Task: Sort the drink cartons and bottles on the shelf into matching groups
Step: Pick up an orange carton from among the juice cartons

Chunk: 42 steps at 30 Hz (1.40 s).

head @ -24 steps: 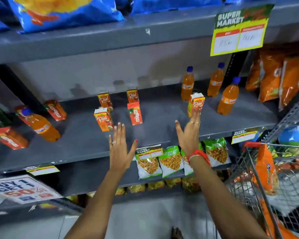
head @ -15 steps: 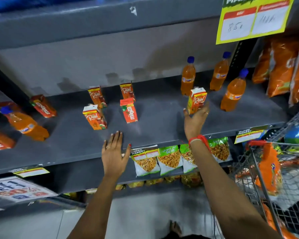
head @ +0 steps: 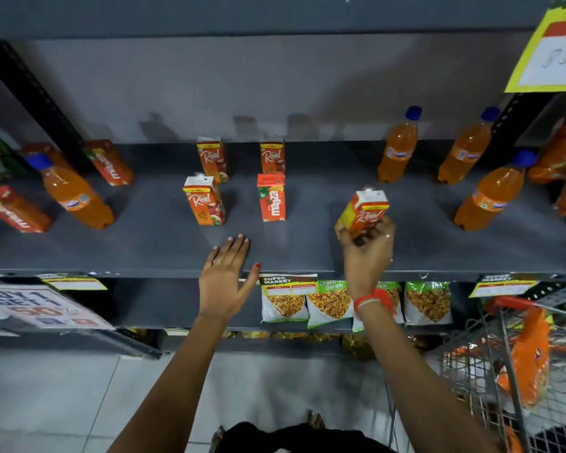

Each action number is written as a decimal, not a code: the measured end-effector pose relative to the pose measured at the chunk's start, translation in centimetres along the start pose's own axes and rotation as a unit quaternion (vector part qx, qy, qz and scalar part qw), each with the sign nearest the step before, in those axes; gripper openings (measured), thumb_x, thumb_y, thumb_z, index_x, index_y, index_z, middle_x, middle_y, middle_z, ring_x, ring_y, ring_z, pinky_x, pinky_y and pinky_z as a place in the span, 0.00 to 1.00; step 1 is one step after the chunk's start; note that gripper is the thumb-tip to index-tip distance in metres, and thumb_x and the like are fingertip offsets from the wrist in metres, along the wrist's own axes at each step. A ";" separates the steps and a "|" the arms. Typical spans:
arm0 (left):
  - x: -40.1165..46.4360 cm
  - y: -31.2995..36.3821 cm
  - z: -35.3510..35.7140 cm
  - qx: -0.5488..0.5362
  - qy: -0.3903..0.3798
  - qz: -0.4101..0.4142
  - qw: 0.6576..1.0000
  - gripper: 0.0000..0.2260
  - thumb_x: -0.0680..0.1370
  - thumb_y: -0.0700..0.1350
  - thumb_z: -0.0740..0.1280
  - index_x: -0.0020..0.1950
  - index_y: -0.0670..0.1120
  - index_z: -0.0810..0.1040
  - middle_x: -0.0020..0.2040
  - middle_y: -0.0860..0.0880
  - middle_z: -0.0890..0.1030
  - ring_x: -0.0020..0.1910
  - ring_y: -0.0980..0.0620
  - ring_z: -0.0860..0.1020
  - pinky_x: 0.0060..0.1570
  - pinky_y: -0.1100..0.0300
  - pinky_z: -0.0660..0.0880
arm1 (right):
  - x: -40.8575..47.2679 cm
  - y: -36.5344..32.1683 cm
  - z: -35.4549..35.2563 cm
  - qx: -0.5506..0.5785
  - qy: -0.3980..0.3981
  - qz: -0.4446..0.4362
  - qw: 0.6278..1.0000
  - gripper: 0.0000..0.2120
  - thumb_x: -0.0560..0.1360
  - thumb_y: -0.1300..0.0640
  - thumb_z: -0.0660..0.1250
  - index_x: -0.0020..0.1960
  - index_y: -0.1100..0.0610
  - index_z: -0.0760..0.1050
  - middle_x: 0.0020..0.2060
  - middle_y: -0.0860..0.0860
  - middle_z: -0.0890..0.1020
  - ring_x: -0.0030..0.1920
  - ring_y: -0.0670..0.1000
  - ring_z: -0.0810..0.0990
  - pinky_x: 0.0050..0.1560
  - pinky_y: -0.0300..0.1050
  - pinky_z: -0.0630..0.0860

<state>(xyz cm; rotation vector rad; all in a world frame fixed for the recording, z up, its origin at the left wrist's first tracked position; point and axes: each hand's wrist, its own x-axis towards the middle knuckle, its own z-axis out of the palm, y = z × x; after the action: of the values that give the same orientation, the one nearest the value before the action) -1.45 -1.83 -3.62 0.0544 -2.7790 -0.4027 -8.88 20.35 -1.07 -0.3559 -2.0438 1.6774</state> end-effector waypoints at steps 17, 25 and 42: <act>0.1 -8.1 -3.1 0.028 -0.031 -0.076 0.996 0.30 0.75 0.60 0.48 0.71 0.44 0.64 0.72 0.44 0.68 0.72 0.46 0.63 0.72 0.45 0.57 | -8.2 -3.0 11.0 -0.015 -0.205 -0.035 0.978 0.30 0.62 0.46 0.77 0.58 0.51 0.67 0.52 0.51 0.80 0.51 0.44 0.81 0.49 0.41 0.80; 0.1 -8.2 -2.8 0.024 -0.007 -0.077 0.997 0.28 0.75 0.58 0.52 0.68 0.43 0.69 0.69 0.44 0.72 0.70 0.44 0.67 0.69 0.44 0.61 | -4.1 -2.6 9.7 0.089 -0.117 0.029 0.989 0.24 0.69 0.63 0.71 0.61 0.56 0.67 0.58 0.53 0.75 0.59 0.52 0.75 0.62 0.52 0.74; -0.1 -6.7 -2.0 0.032 -0.016 -0.084 0.996 0.29 0.75 0.58 0.49 0.69 0.41 0.66 0.70 0.42 0.70 0.71 0.43 0.65 0.71 0.42 0.56 | 0.4 -2.7 8.6 0.070 -0.249 0.051 0.965 0.22 0.69 0.69 0.69 0.61 0.64 0.69 0.58 0.64 0.77 0.59 0.59 0.76 0.59 0.52 0.75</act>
<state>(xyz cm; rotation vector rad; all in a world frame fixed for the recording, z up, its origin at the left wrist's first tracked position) -0.79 -8.83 -3.71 0.3021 -2.8292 -0.3581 -13.33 12.69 0.41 0.0168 -2.2571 2.1306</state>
